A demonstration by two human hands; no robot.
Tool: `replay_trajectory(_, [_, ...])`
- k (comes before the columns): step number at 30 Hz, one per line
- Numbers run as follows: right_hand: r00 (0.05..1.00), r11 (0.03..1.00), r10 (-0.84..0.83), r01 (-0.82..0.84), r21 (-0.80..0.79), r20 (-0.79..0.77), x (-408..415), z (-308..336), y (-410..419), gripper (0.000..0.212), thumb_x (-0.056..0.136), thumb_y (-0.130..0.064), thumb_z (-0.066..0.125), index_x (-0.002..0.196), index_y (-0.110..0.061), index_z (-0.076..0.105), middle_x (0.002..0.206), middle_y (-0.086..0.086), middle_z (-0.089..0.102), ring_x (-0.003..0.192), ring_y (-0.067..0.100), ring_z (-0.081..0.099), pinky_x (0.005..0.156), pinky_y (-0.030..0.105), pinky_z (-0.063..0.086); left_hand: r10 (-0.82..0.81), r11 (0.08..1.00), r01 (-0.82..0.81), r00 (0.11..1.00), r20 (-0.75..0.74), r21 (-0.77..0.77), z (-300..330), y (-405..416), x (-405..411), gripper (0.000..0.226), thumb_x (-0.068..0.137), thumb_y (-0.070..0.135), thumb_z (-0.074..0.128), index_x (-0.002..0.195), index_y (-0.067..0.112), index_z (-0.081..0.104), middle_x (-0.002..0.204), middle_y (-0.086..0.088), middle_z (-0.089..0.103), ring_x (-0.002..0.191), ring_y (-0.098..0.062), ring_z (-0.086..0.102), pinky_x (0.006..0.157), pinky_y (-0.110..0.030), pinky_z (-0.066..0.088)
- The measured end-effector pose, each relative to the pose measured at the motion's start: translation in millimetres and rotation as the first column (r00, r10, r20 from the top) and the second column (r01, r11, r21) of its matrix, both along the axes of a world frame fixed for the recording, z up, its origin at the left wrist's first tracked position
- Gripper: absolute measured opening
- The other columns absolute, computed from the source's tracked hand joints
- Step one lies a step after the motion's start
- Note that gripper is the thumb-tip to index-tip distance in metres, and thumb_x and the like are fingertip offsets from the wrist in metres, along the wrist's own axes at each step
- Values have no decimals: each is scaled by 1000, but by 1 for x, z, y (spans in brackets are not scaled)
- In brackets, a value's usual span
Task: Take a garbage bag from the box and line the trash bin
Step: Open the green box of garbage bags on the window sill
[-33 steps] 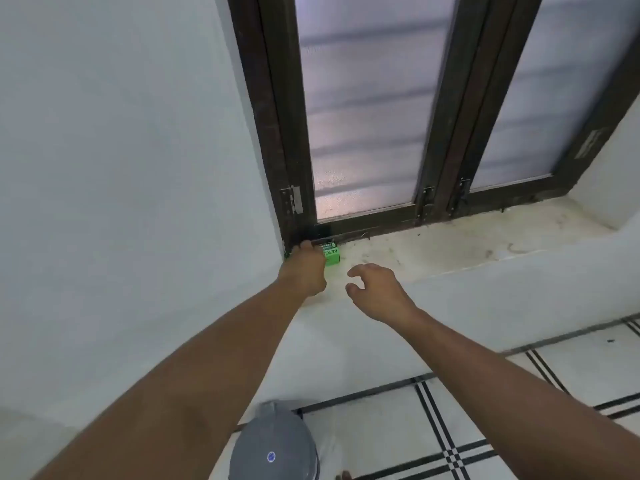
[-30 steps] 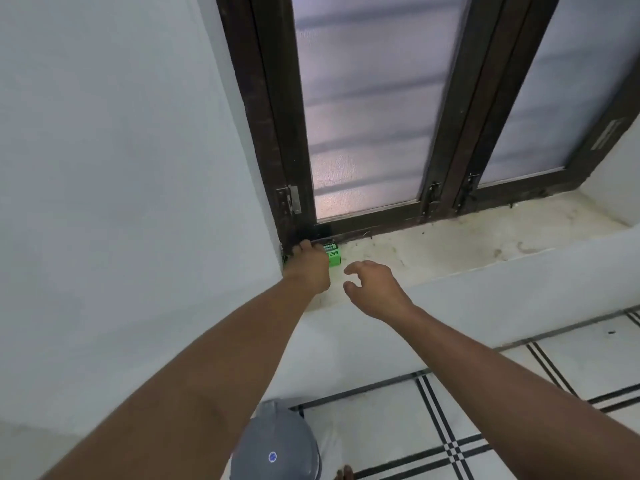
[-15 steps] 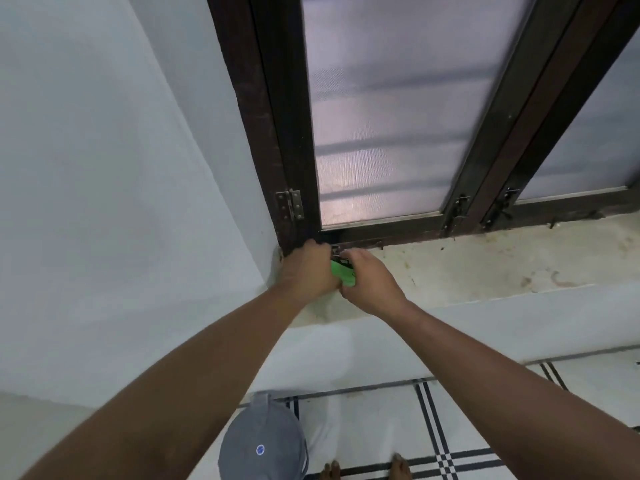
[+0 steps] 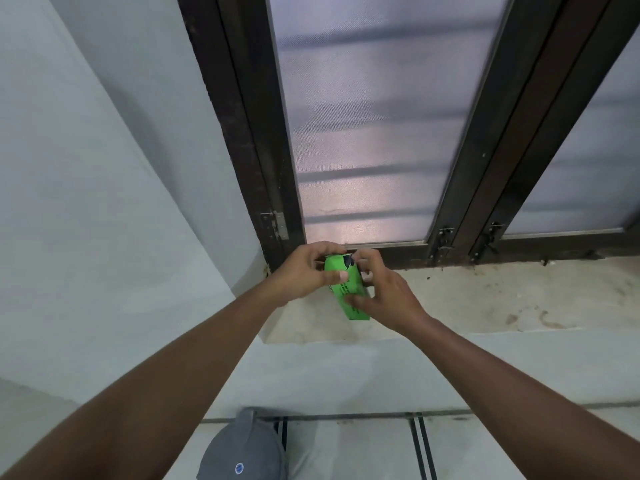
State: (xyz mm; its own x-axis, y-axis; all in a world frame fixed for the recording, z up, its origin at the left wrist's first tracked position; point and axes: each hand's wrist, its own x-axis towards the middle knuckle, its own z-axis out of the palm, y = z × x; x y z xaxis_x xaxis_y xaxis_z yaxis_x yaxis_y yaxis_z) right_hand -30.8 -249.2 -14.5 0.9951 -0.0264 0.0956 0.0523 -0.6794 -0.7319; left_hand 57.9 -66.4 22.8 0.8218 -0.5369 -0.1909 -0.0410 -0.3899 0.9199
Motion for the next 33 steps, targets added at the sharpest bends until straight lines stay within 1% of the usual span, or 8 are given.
replay_trajectory(7, [1000,995,22,-21,-94,16,2,-2,-17,80,78,-24,83,140,-46,40,127,-7,59,105,19,63,87,45,58,49,993,-57,996,80,104,5,-24,-8,47,77,11,90,112,29,63,115,2,72,103,-23,72,89,-46,63])
replay_trajectory(11, [1000,992,-12,13,-129,15,4,0,-16,90,77,-24,82,150,-42,34,132,-6,54,111,20,60,89,41,54,87,981,-105,989,116,161,7,-29,-14,70,72,23,91,130,27,52,127,9,64,101,-17,71,90,-39,61])
replay_trajectory(15, [997,992,-75,79,-102,35,6,3,-8,82,74,-23,82,144,-39,43,137,-9,56,116,19,61,91,37,54,154,978,-176,971,182,112,3,-31,-23,50,75,26,88,116,26,61,112,8,70,95,-14,72,87,-39,62])
replay_trajectory(18, [984,984,-171,173,-50,45,8,5,3,81,69,-27,86,141,-35,49,134,-7,59,113,18,62,90,38,55,234,970,-244,947,220,21,0,-32,-27,35,80,22,86,104,21,60,101,-2,70,93,-23,72,83,-44,62])
replay_trajectory(21, [962,962,-272,270,48,35,11,6,15,82,62,-34,90,136,-30,54,124,-6,64,108,16,63,87,38,56,310,951,-302,928,207,-70,-5,-29,-29,36,83,25,85,102,17,55,96,1,69,90,-16,71,78,-34,59])
replay_trajectory(26, [919,893,-392,393,220,-49,14,5,27,64,64,-40,84,122,-29,60,107,-7,68,96,11,66,79,35,59,299,950,-284,947,117,-129,-18,-24,-28,28,92,35,76,109,32,54,115,4,70,103,-14,69,90,-42,61])
replay_trajectory(29, [877,770,-417,481,420,-239,12,15,32,38,76,-28,80,111,-21,66,104,-4,71,93,13,71,80,39,64,266,962,-254,956,125,-102,-19,-23,-27,25,102,29,64,123,28,53,125,2,66,106,-12,67,96,-39,58])
replay_trajectory(33, [803,404,-290,596,694,-521,12,28,31,30,87,-35,64,106,-14,74,110,8,75,87,36,77,79,47,66,202,979,-193,967,158,-68,-15,-23,-20,33,105,24,58,138,24,58,140,3,46,120,-14,57,92,-19,45])
